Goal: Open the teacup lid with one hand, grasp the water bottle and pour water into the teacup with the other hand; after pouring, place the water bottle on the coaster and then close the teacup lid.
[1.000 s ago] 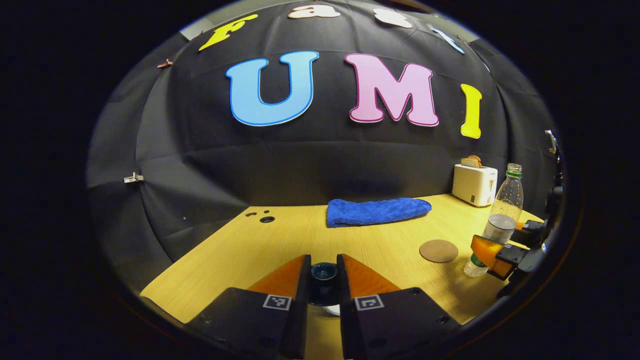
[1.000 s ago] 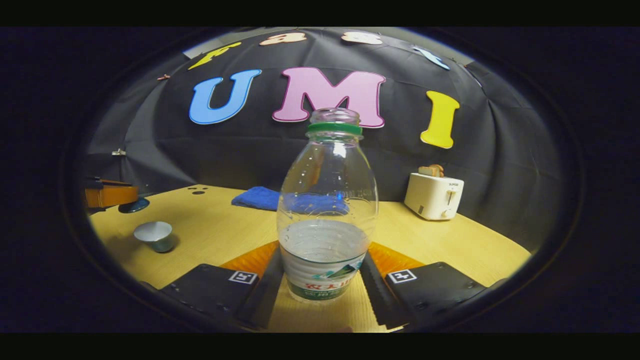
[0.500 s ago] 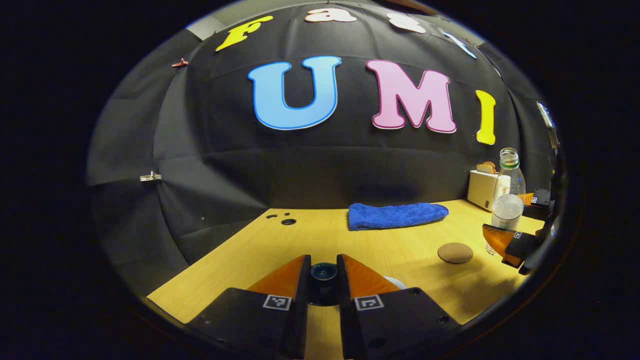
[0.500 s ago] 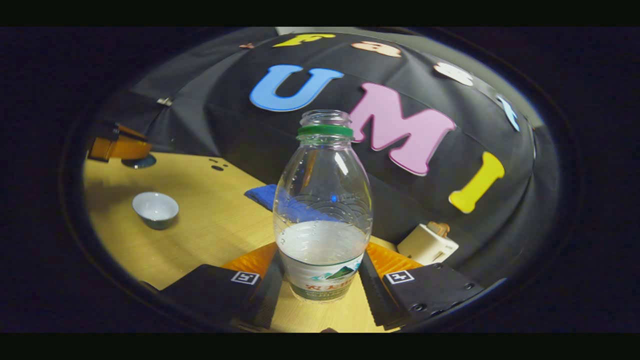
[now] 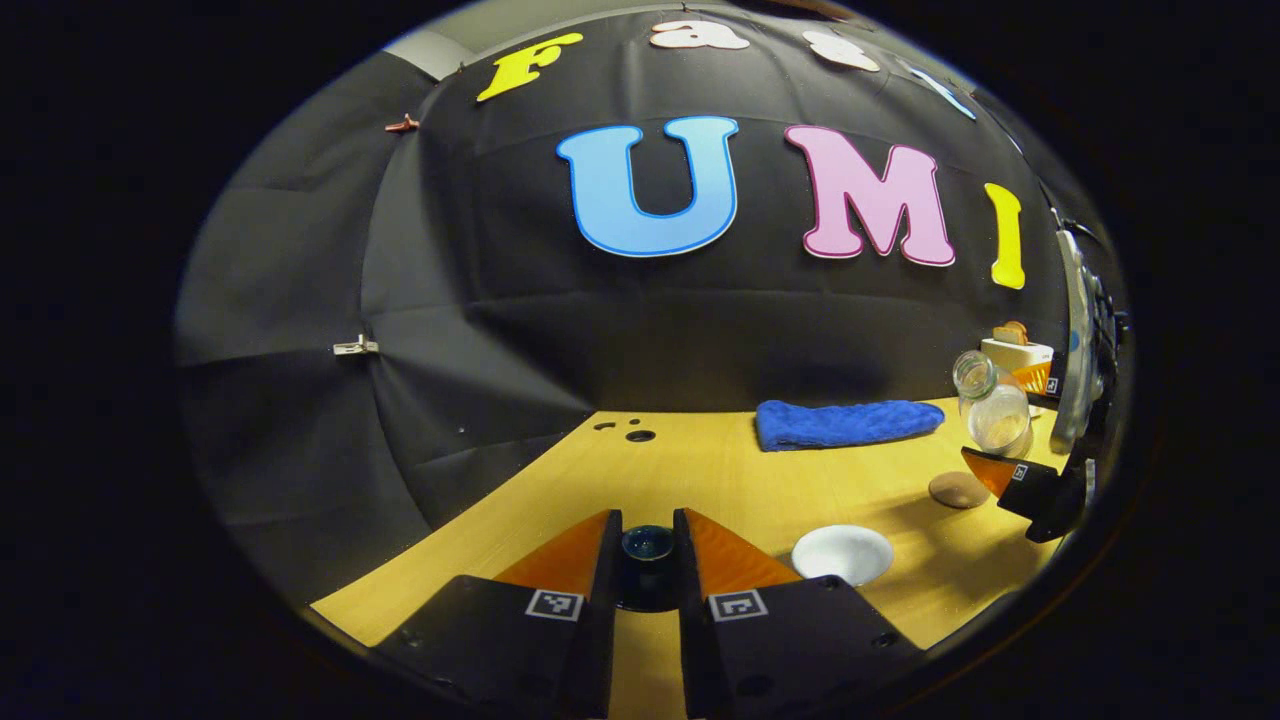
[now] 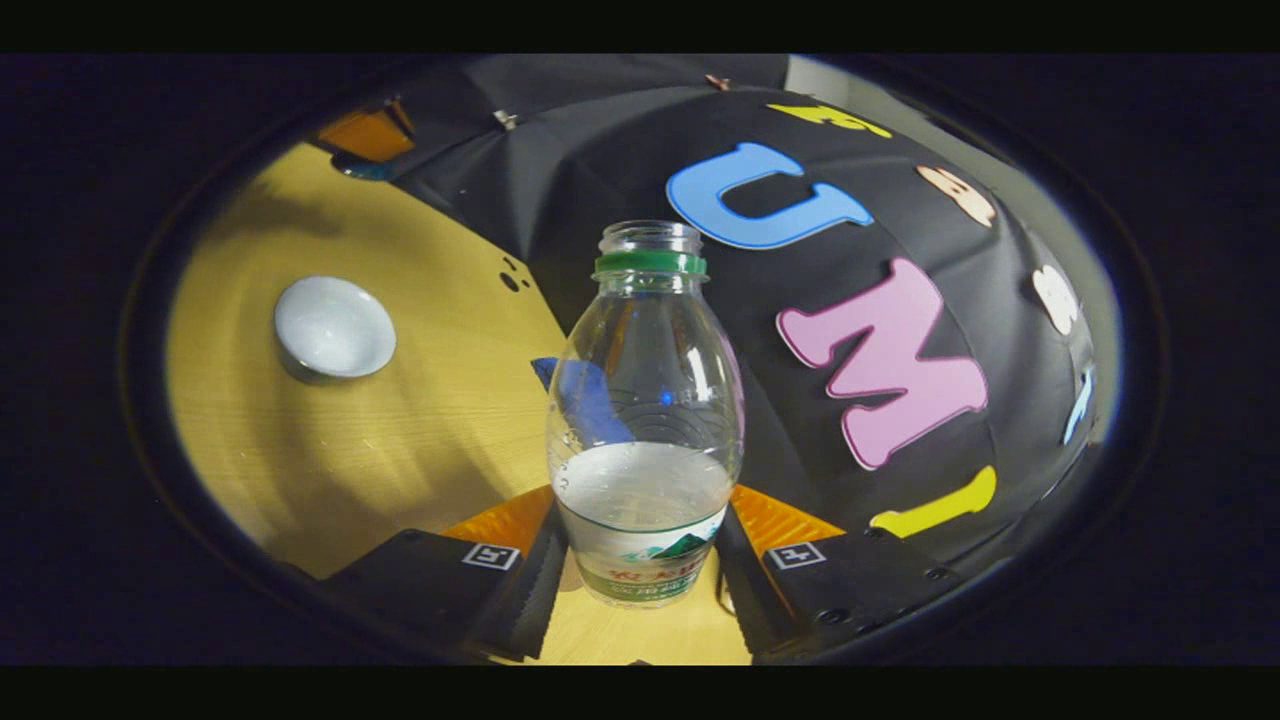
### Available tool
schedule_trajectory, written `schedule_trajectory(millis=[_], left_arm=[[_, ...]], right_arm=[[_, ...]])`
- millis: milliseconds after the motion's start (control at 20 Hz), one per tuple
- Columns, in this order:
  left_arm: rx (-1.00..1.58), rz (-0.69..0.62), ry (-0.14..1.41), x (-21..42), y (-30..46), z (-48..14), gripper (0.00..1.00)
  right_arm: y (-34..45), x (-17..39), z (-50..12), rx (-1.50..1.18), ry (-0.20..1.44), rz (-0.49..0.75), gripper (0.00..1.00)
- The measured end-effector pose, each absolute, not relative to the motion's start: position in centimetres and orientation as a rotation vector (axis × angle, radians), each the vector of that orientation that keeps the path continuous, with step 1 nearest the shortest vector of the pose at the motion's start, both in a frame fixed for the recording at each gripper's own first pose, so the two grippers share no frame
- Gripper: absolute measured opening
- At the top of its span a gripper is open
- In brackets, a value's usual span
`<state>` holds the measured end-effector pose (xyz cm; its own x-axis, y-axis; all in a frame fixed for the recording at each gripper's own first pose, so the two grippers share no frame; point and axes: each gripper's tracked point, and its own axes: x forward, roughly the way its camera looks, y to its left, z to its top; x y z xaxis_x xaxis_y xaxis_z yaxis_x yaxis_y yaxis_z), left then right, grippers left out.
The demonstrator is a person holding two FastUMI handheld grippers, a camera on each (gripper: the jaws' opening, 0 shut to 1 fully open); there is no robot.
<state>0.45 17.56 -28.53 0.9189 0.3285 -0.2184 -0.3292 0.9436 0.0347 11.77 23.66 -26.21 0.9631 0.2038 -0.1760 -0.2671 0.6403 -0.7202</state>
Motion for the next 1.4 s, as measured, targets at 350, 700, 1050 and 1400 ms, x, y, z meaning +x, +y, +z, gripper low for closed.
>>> schedule_trajectory(millis=[350,700,1050,1400], left_arm=[[-0.013,0.372,0.234,-0.6,19.2,-29.7,0.35],[-0.036,0.386,0.231,-1.0,19.5,-30.4,0.31],[-0.033,0.373,0.234,-1.4,19.2,-31.2,0.31],[-0.070,0.368,0.233,-1.5,18.8,-31.9,0.31]], right_arm=[[25.4,13.0,-28.4,-1.034,0.084,0.308,0.75],[26.3,13.6,-28.5,-1.254,0.057,0.340,0.74],[27.8,13.6,-28.6,-1.389,-0.005,0.387,0.72],[28.4,13.8,-29.0,-1.495,-0.050,0.408,0.74]])
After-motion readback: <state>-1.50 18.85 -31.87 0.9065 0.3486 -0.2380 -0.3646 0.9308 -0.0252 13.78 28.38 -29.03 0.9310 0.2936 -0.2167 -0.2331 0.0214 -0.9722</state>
